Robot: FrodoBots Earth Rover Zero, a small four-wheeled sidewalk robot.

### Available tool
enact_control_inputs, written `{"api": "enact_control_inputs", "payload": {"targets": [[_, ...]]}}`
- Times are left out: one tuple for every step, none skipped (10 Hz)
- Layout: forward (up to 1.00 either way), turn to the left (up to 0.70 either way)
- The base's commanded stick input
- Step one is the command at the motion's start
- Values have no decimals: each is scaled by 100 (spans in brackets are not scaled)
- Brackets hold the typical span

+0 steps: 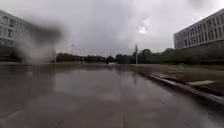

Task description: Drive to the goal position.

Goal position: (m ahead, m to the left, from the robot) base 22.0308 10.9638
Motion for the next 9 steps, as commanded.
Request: {"api": "enact_control_inputs", "payload": {"targets": [[70, 0], [70, -9], [70, -35], [70, -32], [70, -2], [70, 0], [70, 0], [70, 0], [70, 0]]}}
